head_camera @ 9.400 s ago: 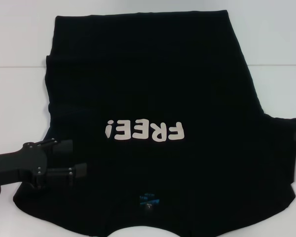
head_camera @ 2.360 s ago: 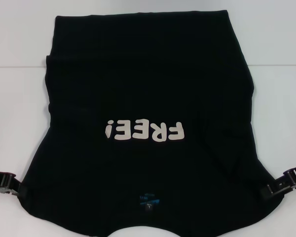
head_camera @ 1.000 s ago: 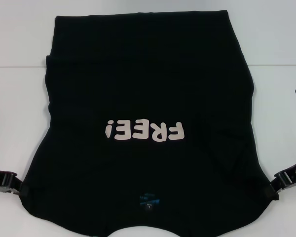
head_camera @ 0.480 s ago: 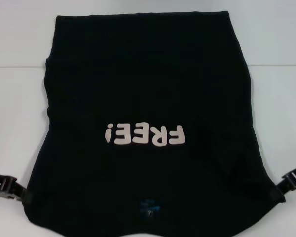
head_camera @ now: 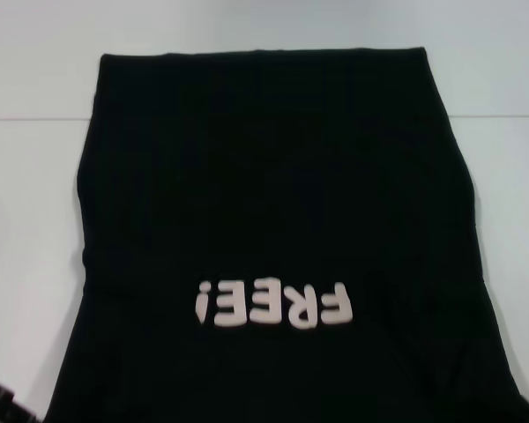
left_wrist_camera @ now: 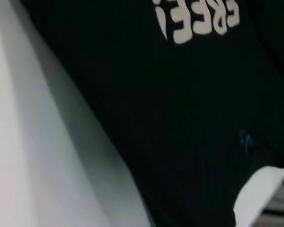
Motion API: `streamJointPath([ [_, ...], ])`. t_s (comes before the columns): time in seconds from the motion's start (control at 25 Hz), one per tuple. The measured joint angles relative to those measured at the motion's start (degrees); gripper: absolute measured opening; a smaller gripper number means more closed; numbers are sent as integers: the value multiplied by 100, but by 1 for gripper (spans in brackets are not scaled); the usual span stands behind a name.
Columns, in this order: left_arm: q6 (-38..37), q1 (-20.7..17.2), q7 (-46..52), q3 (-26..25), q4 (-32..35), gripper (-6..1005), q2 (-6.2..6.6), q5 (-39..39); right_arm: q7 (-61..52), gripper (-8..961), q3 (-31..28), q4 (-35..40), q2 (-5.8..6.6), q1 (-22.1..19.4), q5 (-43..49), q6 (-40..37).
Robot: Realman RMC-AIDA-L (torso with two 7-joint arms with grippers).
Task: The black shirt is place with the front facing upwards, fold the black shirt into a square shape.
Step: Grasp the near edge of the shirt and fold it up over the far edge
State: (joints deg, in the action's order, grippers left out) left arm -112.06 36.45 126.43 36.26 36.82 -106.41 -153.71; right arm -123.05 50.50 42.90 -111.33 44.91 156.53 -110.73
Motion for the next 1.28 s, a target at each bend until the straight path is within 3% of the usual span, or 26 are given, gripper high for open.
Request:
streamJointPath([
  [0.2,-408,18,-275,189,-189,19,-6,-242,303,52,217,-58,-196,-35,211,-240],
  [0.32,-427,26,-339,301,-219,19,-23,-296,342,52,259,-125,-240,-51,215,-204],
  [0.48,-406,65,-416,40,-210,19,-15,-217,349,52,-53,-147,-253,-53,162,-78],
  [0.6,-342,126,-487,-591,-200,19,39,-31,331,52,-728,-118,-185,-53,39,58],
  [0.8,196,207,-272,-1759,-193,20,143,299,49,53,-2124,-251,147,-72,-218,536],
  [0.96,926,209,17,-2584,-264,20,163,783,-197,53,-2909,-403,320,-208,-868,930],
  [1.16,1894,123,112,-2890,-632,20,73,1531,-326,53,-3174,-612,268,-482,-2039,1721],
  [1.28,2440,77,24,-2897,-734,20,-68,1906,-241,53,-3181,-753,163,-641,-2615,2313],
])
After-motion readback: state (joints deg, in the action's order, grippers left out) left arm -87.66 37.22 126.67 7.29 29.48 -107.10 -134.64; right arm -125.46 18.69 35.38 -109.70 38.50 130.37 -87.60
